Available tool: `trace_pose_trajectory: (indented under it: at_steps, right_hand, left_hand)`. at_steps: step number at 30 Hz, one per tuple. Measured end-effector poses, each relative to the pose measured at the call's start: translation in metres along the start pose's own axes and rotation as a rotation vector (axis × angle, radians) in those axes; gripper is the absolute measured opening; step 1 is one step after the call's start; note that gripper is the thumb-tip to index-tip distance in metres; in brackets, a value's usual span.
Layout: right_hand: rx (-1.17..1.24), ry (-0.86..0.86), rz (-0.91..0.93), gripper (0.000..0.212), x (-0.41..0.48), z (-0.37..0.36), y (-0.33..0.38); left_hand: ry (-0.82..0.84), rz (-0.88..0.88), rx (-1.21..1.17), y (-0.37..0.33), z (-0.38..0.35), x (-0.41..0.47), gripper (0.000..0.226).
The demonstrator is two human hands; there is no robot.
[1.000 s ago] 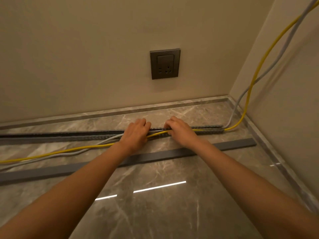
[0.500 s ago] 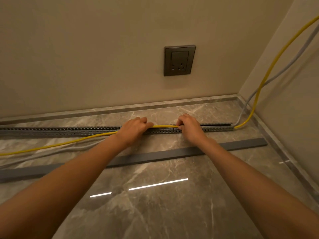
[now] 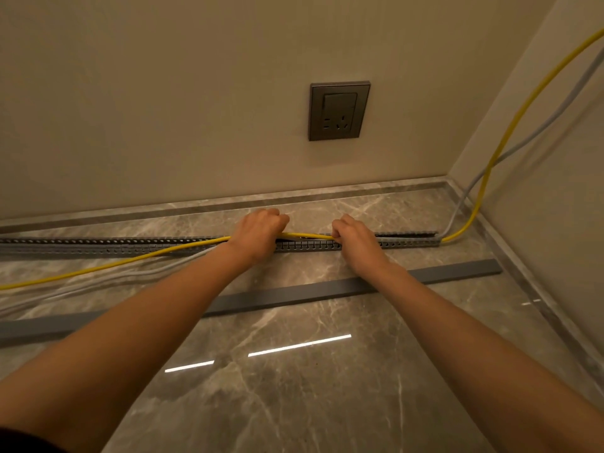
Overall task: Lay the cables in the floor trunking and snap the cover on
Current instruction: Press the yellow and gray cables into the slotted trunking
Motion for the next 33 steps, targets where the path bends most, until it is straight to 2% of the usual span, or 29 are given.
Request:
trace_pose_trajectory:
  at_steps: [3, 6, 9, 14, 16, 19, 21, 25, 29, 33]
  right_hand:
    - [-0.089, -0.057, 0.086, 0.018, -0.007, 0.005, 0.011]
    - [-0.18, -0.056, 0.128, 0.034, -0.014, 0.004, 0.015]
    - [-0.25, -0.024, 0.129, 0.039, -0.019, 0.0, 0.018]
    - [-0.228, -0.038, 0.046, 0.039, -0.021, -0.006, 0.018]
    - [-0.25, -0.044, 0.062, 0.04, -0.02, -0.007, 0.016]
    - [-0.265, -0.014, 0.051, 0.035, -0.02, -0.002, 0.019]
    - [-0.229, 0.047, 0.033, 0.02, -0.018, 0.0, 0.019]
    - [-0.222, 0.1, 0.007, 0.026, -0.011, 0.0, 0.011]
    - [-0.171, 0.116, -0.013, 0.032, -0.013, 0.001, 0.011]
    - [-0.11, 0.141, -0.04, 0.031, -0.016, 0.006, 0.012]
  left_hand:
    - [0.037, -0.015, 0.065, -0.003, -0.001, 0.001, 0.017]
    - [0.08, -0.063, 0.112, -0.003, -0.002, 0.002, 0.018]
    - [0.094, -0.096, 0.143, -0.006, -0.006, -0.001, 0.023]
    - [-0.017, -0.198, 0.149, -0.013, -0.012, -0.013, 0.024]
    - [-0.083, -0.239, 0.099, -0.013, -0.011, -0.018, 0.016]
    - [-0.089, -0.263, 0.111, -0.014, -0.012, -0.022, 0.01]
    - [-0.078, -0.226, 0.074, -0.017, -0.009, -0.021, 0.011]
    - [-0.014, -0.13, 0.148, -0.018, -0.016, -0.013, 0.025]
    - [0.037, -0.097, 0.164, -0.017, -0.021, -0.012, 0.026]
    - [0.011, -0.103, 0.117, -0.021, -0.017, -0.013, 0.026]
Point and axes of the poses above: each hand's wrist, its own x-axis towards the middle knuckle, its own z-axis out of the back of the hand, y = z × x, the point moved 5 cm from there along x, towards the middle knuckle, and after that the axes turned 5 degrees about z, right-handed, at the moved point
